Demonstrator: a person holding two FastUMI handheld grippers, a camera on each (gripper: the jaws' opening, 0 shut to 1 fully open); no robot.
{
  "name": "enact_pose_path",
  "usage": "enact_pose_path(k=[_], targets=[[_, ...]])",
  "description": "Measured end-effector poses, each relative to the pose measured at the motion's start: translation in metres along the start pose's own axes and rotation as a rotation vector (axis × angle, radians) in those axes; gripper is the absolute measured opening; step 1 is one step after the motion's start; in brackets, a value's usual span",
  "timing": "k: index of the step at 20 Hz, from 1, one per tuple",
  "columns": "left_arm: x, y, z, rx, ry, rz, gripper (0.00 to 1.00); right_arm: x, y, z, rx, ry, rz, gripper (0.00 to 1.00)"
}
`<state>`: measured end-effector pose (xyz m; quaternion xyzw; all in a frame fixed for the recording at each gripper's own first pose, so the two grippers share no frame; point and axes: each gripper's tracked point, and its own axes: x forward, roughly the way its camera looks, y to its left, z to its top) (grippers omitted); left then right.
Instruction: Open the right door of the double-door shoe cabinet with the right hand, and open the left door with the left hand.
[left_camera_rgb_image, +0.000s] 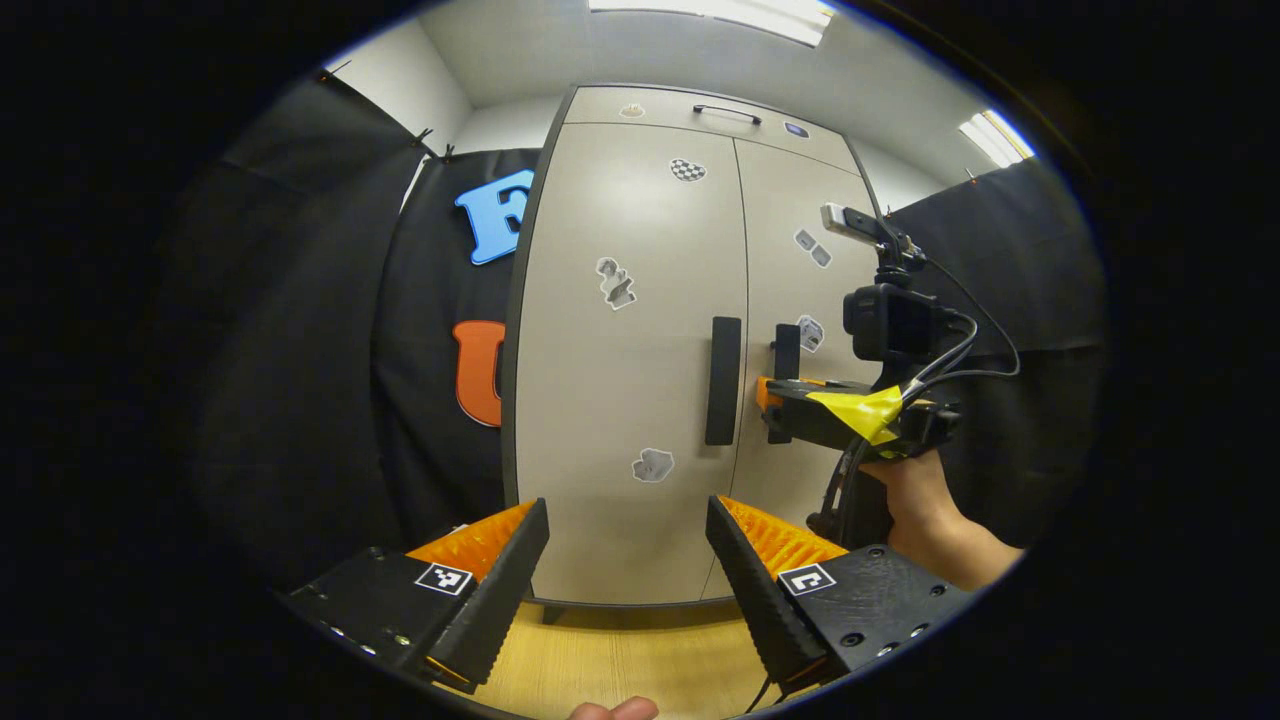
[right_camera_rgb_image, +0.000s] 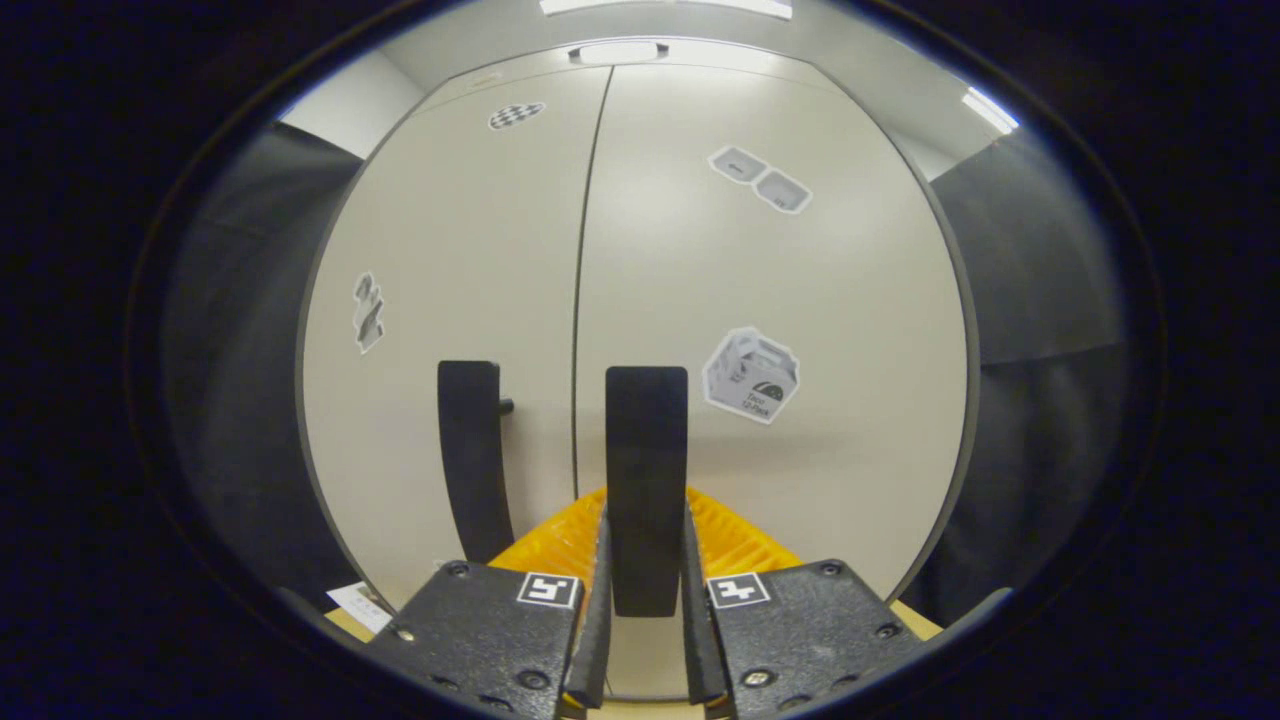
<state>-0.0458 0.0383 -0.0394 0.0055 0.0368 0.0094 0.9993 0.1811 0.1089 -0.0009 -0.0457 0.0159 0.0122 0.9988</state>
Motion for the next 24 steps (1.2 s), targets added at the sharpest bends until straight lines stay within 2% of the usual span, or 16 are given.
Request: enact_pose_path(k=[2, 3, 5, 11, 18, 24], targets=[[0.001, 0.002, 0.000, -0.007, -0.003, 0.002, 0.95, -0.003, 0.000, 0.002, 0.039, -0.008, 0.022, 0.24], [0.001, 0.003, 0.000, -0.010, -0.003, 0.000, 0.95, 0.000, 0.000, 0.001, 0.042, -0.017, 0.024, 0.14], [0.001, 0.004, -0.001, -0.013, 0.001, -0.001, 0.95, -0.001, 0.000, 0.001, 0.018, -0.024, 0.020, 0.09], [-0.004, 0.003, -0.003, -0.011, -0.003, -0.003, 0.95, -0.017, 0.001, 0.001, 0.024, 0.006, 0.073, 0.08], [-0.007, -0.020, -0.002, -0.002, -0.002, -0.035, 0.95, -0.079, -0.016, 0.000, 0.031, 0.024, 0.191, 0.08], [-0.006, -0.048, -0.002, 0.005, -0.002, -0.063, 0.95, -0.136, -0.052, -0.001, 0.034, 0.007, 0.214, 0.08]])
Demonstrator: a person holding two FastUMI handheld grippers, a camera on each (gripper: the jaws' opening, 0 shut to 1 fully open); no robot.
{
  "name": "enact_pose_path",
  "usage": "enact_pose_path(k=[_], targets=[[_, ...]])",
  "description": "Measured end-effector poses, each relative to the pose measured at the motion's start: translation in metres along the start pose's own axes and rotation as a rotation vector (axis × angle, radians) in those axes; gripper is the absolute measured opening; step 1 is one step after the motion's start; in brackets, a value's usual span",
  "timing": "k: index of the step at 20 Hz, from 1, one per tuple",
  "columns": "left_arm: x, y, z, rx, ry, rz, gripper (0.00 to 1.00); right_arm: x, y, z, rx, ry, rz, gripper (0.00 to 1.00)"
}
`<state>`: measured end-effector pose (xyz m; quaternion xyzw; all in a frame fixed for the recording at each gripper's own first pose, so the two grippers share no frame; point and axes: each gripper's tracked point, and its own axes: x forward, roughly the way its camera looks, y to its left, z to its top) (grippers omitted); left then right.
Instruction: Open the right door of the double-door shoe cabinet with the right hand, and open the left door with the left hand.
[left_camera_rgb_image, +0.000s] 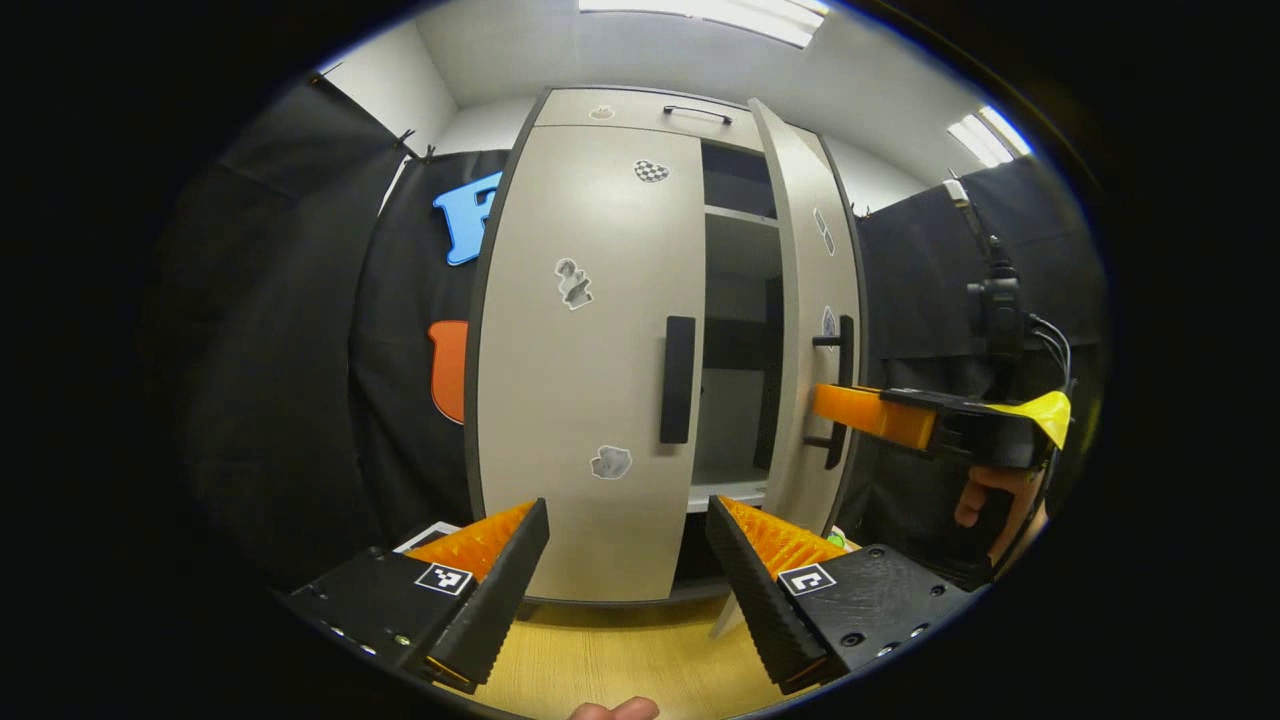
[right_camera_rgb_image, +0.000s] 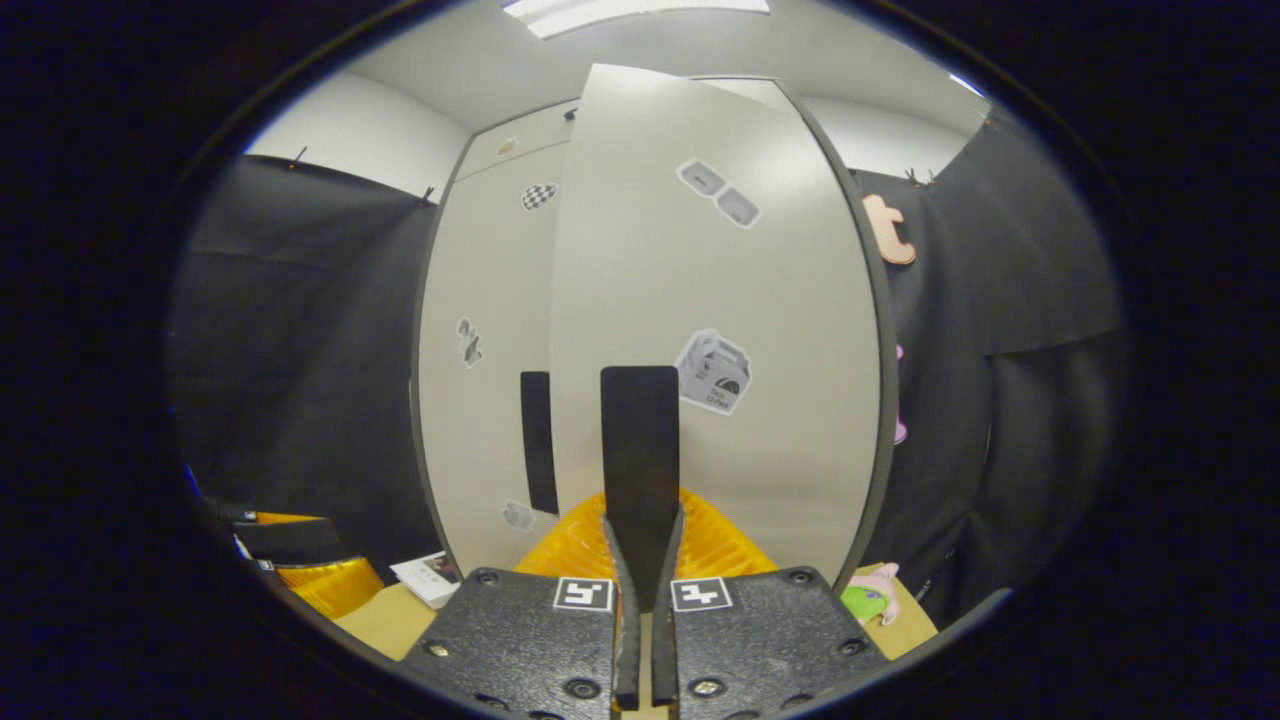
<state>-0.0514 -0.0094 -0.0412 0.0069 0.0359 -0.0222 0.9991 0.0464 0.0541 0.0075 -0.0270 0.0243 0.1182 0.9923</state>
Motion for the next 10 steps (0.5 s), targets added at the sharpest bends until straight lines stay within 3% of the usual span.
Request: enact_pose_path(k=[10], targets=[[0.008, -0.038, 0.009, -0.010, -0.027, -0.021, 0.95, -0.065, -0.057, 0.005, -0.009, 0.002, -0.039, 0.07]])
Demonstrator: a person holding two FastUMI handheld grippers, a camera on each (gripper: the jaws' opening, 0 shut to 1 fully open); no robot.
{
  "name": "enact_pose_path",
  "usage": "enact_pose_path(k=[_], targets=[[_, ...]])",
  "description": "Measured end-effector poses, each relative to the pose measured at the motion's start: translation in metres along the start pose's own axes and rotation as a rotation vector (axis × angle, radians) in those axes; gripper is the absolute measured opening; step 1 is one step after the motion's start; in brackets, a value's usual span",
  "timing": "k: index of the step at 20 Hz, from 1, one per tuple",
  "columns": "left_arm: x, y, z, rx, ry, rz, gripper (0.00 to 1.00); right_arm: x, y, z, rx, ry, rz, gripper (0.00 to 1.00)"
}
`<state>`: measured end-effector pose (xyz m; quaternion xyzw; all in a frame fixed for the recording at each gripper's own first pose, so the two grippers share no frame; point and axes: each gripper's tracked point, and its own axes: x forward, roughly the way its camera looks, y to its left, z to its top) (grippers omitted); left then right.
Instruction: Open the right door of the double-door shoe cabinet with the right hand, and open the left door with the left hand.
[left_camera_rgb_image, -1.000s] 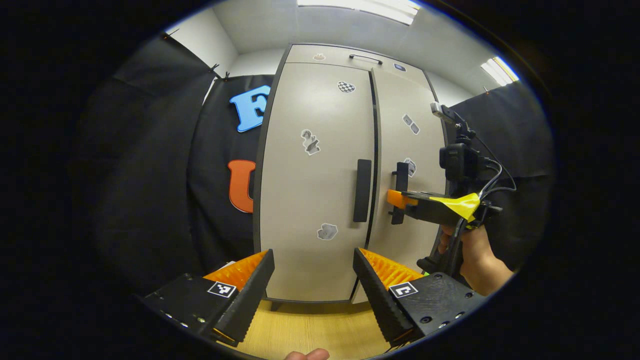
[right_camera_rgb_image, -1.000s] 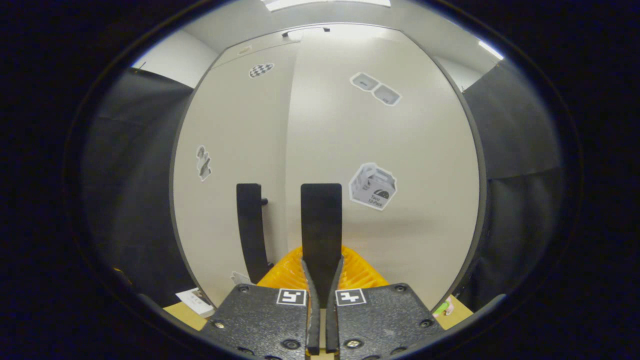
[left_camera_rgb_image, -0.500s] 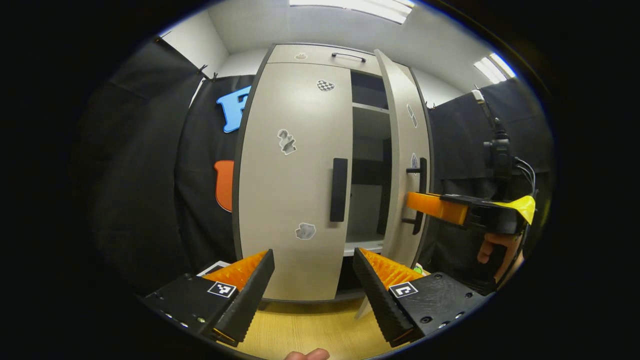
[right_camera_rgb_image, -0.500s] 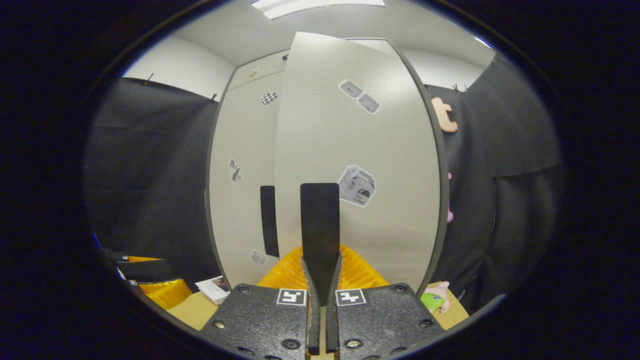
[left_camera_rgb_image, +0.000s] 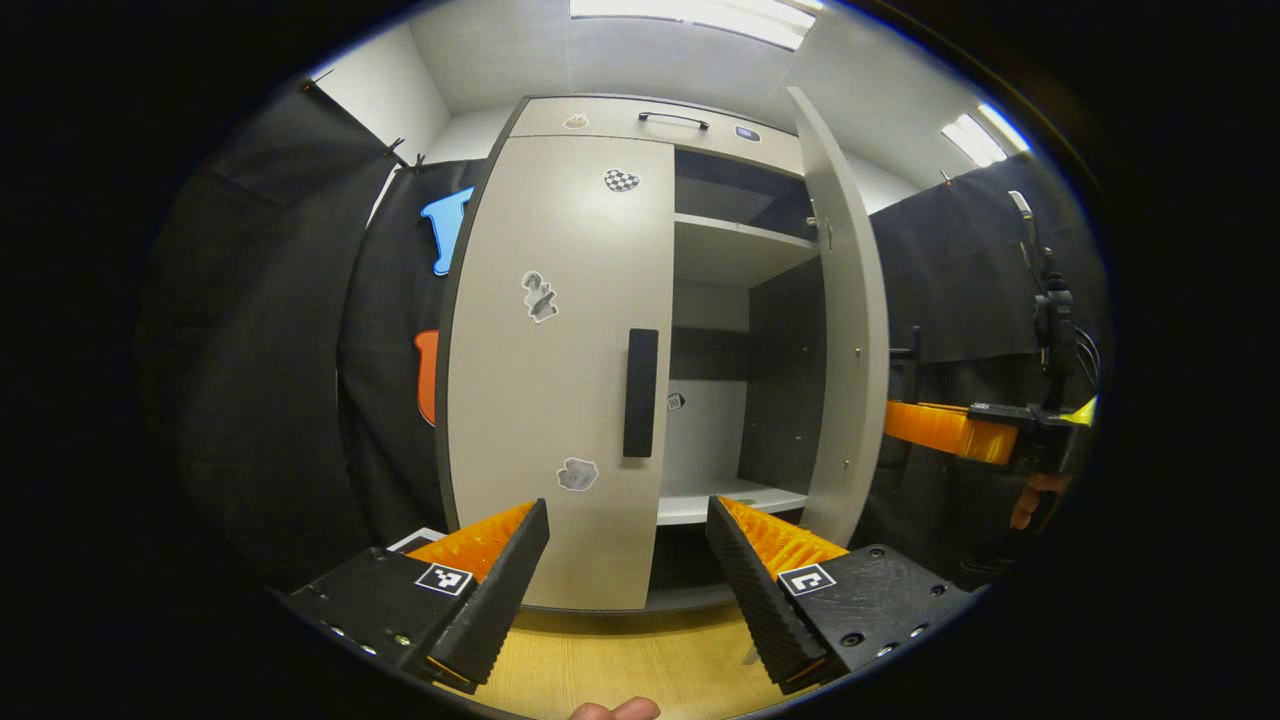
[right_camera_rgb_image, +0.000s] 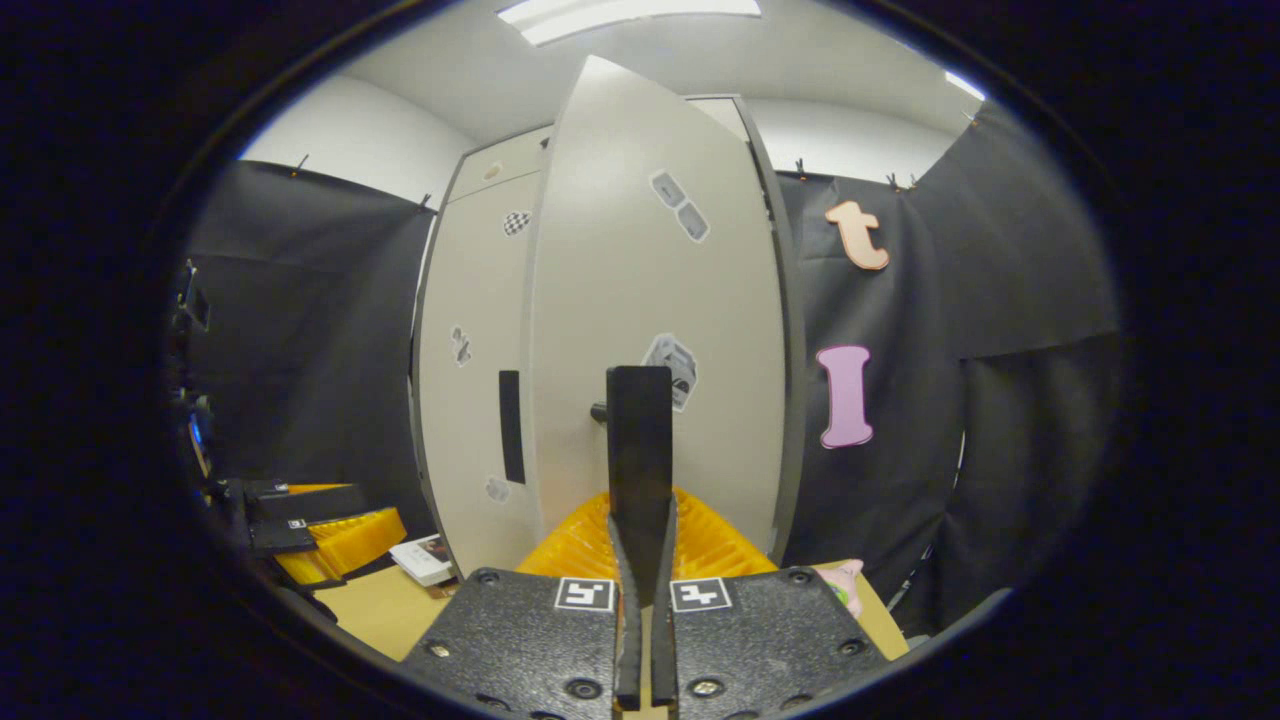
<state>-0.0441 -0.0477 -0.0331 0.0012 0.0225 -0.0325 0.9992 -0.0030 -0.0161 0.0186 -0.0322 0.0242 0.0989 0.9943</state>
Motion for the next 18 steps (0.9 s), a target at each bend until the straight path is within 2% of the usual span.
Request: enact_pose_path(k=[7, 10, 12, 14, 15, 17, 18], targets=[[0.008, -0.019, -0.006, 0.004, 0.011, -0.036, 0.95, -0.014, -0.026, 0.001, -0.030, 0.005, -0.071, 0.07], [0.010, -0.020, -0.009, -0.002, 0.016, -0.041, 0.95, -0.025, -0.052, 0.001, -0.031, -0.001, -0.117, 0.06], [0.013, -0.020, -0.010, -0.003, 0.019, -0.043, 0.95, -0.032, -0.078, 0.001, -0.045, -0.004, -0.175, 0.06], [0.013, -0.021, -0.009, -0.002, 0.017, -0.045, 0.95, -0.038, -0.108, 0.000, -0.073, -0.007, -0.277, 0.04], [0.013, -0.021, -0.009, -0.001, 0.013, -0.046, 0.95, -0.041, -0.117, -0.001, -0.058, -0.018, -0.279, 0.04], [0.014, -0.021, -0.009, 0.000, 0.012, -0.047, 0.95, -0.040, -0.111, -0.004, 0.057, -0.014, -0.206, 0.04], [0.014, -0.020, -0.008, 0.001, 0.012, -0.046, 0.95, -0.039, -0.113, -0.009, 0.082, -0.003, -0.193, 0.04]])
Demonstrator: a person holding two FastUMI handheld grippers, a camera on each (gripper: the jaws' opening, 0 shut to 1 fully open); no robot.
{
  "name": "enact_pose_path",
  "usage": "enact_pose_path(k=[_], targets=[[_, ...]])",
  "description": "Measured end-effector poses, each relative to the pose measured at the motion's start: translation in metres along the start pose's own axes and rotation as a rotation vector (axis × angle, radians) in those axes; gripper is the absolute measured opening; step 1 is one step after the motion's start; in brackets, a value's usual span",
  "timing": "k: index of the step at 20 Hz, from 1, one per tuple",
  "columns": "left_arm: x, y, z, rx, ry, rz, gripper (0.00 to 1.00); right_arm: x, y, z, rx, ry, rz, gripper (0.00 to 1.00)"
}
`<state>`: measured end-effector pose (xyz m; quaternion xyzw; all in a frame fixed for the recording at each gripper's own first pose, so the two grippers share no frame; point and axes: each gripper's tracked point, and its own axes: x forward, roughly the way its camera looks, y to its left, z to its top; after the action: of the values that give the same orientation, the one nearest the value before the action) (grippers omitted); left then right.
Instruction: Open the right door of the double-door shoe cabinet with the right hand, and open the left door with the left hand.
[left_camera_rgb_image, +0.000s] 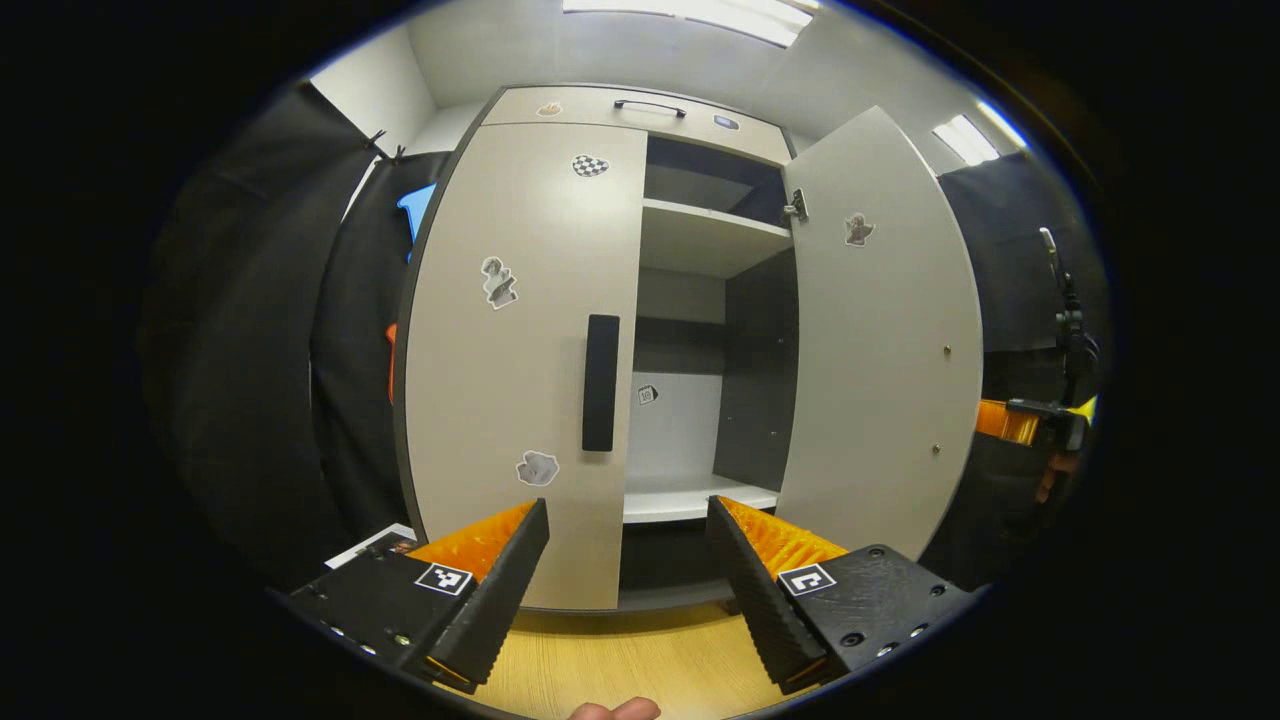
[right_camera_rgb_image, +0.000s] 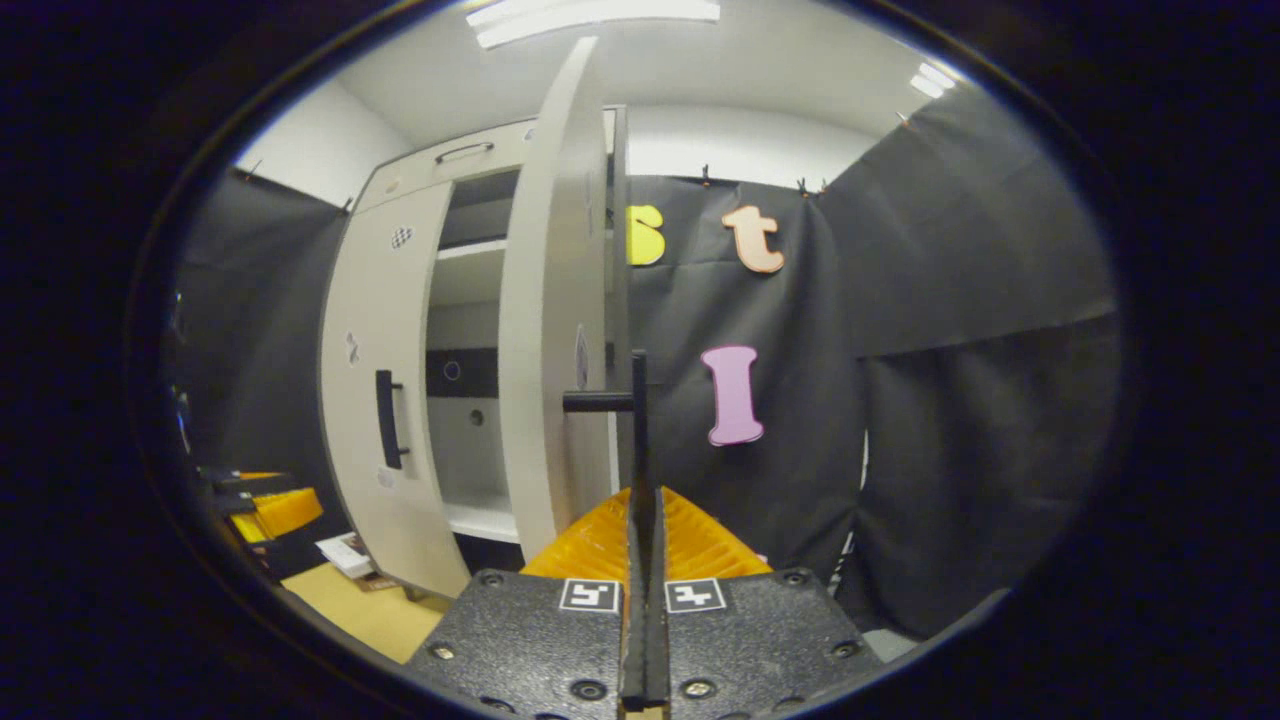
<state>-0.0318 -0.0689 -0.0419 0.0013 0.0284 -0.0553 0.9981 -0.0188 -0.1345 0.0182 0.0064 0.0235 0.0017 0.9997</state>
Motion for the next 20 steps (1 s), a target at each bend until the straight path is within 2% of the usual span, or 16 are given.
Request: enact_pose_path(k=[6, 10, 13, 15, 17, 20], targets=[[-0.005, 0.006, 0.004, 0.005, -0.011, 0.015, 0.95, -0.001, 0.000, -0.003, 0.009, 0.005, 0.000, 0.04], [-0.008, 0.011, 0.000, -0.003, -0.006, 0.025, 0.95, -0.035, 0.002, -0.004, 0.008, 0.002, -0.020, 0.04], [-0.009, 0.010, -0.007, -0.031, 0.014, 0.007, 0.95, -0.069, 0.003, 0.003, -0.022, -0.033, -0.072, 0.04], [-0.008, 0.010, -0.006, -0.050, 0.007, -0.002, 0.95, -0.088, 0.030, 0.015, -0.023, -0.082, -0.039, 0.04], [-0.009, 0.015, -0.005, -0.049, 0.008, 0.006, 0.95, -0.093, 0.059, 0.019, -0.075, -0.098, -0.003, 0.04], [-0.014, 0.021, -0.003, -0.049, -0.002, 0.010, 0.95, -0.078, 0.086, 0.019, -0.106, -0.109, 0.015, 0.04]])
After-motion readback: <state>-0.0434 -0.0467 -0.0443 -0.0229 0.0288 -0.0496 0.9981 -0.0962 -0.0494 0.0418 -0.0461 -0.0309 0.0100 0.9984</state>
